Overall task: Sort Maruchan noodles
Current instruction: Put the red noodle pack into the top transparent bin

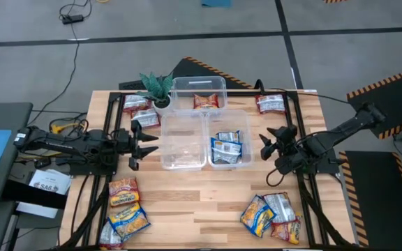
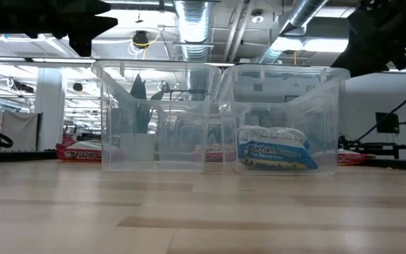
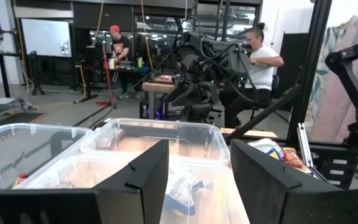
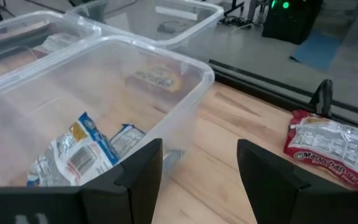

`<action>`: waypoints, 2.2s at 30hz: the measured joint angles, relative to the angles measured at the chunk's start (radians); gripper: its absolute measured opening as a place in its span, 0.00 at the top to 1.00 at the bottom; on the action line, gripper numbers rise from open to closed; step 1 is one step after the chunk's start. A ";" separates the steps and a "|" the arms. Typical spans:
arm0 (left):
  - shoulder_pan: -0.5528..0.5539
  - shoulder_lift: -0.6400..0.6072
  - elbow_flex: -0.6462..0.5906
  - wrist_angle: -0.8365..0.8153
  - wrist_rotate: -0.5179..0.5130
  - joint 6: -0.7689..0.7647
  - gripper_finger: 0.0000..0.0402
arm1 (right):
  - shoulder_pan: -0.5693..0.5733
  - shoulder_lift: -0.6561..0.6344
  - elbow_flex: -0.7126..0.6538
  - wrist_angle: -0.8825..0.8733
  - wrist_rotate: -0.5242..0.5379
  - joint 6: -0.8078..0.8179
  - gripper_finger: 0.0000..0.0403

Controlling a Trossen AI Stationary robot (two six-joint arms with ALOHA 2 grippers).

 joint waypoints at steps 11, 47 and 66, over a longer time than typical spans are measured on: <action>0.000 0.000 0.000 0.004 -0.001 0.003 0.60 | -0.128 0.001 0.001 0.065 0.000 -0.009 0.44; 0.000 0.000 0.000 0.008 -0.003 0.032 0.60 | -1.313 0.377 -0.085 0.577 -0.478 -0.347 0.49; 0.000 0.000 0.000 0.009 0.000 0.018 0.60 | -1.246 0.641 -0.083 0.780 -0.360 -0.220 0.51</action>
